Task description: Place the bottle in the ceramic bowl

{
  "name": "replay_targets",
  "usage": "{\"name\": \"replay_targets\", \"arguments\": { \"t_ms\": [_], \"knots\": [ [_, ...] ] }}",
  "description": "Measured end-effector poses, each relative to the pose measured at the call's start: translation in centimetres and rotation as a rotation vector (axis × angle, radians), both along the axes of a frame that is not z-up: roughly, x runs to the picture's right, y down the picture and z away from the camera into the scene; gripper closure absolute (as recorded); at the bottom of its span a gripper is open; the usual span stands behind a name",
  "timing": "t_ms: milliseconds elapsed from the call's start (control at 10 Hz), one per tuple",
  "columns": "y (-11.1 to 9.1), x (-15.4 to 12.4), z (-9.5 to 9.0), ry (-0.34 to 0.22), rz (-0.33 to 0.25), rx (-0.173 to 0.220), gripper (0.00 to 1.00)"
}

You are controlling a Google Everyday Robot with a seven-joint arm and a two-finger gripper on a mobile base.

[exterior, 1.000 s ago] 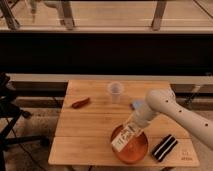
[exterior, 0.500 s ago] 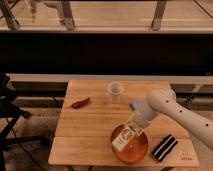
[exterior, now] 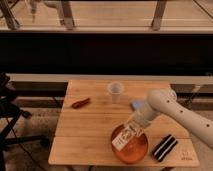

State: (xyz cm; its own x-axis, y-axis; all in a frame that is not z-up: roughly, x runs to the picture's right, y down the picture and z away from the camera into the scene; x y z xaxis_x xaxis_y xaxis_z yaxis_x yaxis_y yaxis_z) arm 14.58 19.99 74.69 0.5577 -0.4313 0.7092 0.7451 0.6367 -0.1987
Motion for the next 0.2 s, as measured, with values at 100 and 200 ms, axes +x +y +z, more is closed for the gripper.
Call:
{"name": "replay_targets", "arguments": {
  "t_ms": [100, 200],
  "knots": [
    [0.02, 0.05, 0.02, 0.0, -0.001, 0.001, 0.39],
    [0.01, 0.18, 0.05, 0.001, -0.002, 0.002, 0.35]
  ]
}}
